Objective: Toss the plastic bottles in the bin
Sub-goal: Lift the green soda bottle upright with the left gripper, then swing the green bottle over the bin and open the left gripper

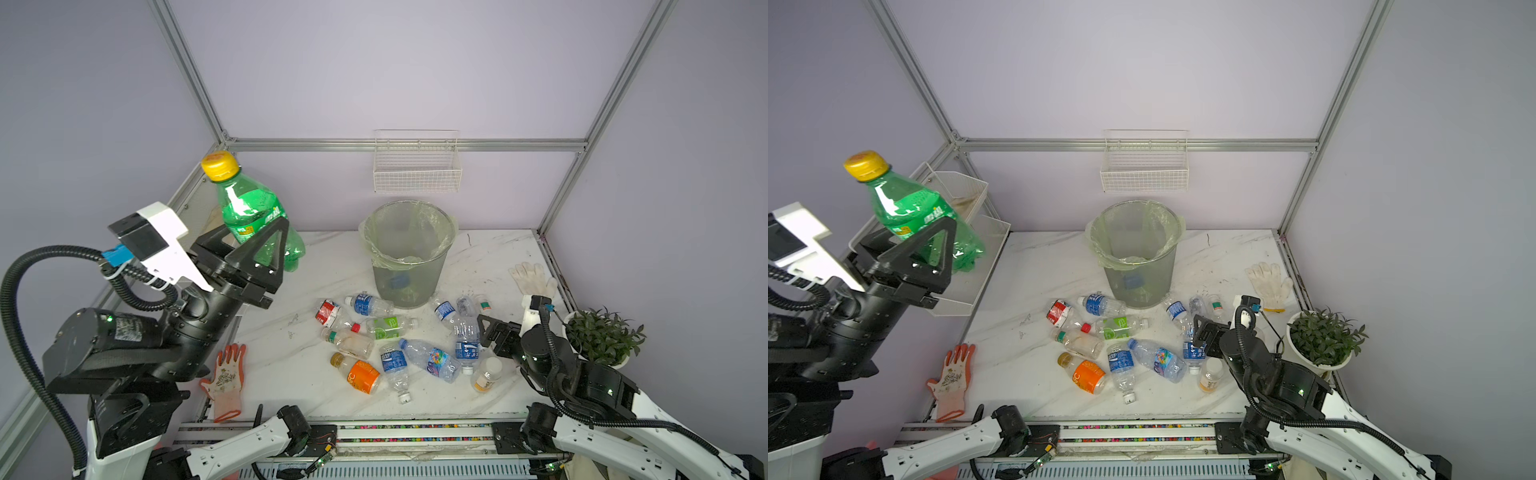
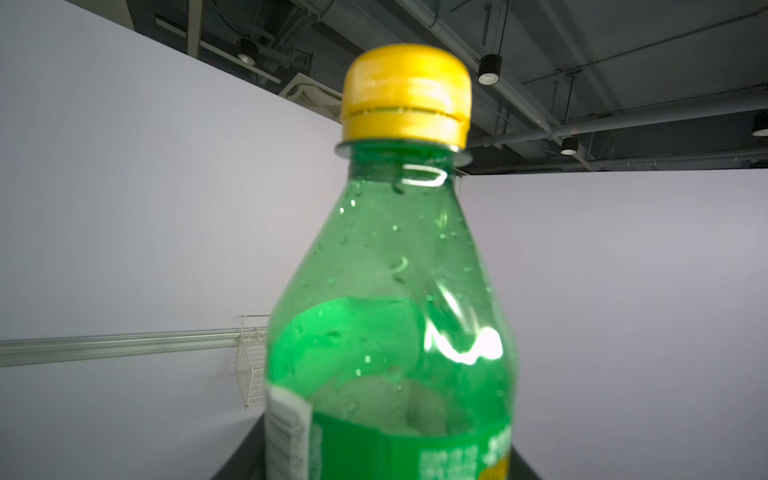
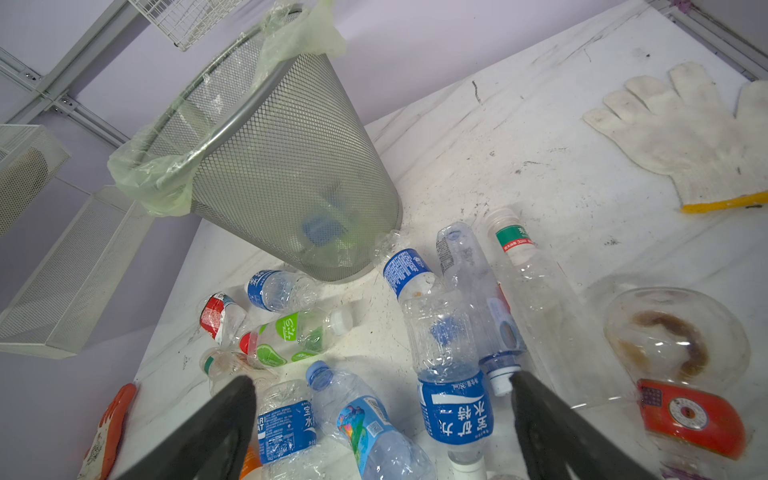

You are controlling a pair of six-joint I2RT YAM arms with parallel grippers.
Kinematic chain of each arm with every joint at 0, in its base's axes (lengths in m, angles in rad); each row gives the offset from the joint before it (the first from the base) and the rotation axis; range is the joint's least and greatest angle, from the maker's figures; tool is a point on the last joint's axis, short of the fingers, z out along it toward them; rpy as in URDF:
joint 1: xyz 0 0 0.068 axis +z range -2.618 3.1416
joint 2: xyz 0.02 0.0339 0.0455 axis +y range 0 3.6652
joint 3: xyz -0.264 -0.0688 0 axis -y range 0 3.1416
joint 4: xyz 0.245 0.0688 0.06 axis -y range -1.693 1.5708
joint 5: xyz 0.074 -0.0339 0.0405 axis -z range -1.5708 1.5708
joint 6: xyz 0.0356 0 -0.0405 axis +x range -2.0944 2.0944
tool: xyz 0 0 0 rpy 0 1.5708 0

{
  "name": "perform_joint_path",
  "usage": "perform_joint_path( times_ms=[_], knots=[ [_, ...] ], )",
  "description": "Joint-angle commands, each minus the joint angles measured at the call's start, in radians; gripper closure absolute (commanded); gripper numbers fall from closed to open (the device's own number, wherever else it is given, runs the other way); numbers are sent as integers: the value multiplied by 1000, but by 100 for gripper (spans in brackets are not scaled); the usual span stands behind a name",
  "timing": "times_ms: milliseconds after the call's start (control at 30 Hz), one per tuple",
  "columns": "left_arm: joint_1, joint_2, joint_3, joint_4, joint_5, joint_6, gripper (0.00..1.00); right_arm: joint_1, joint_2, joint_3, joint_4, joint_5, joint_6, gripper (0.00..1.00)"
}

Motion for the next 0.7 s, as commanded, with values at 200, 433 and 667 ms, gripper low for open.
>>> perform_joint_path(
  times_ms=[200, 433, 667],
  knots=[
    [-1, 88, -46, 85, 47, 54, 100, 4, 30, 21, 10, 37, -5, 3],
    [0, 138, -36, 115, 53, 58, 100, 4, 11, 14, 9, 48, -1, 3],
    [1, 257, -2, 175, 40, 89, 100, 5, 17, 11, 10, 48, 8, 3]
  ],
)
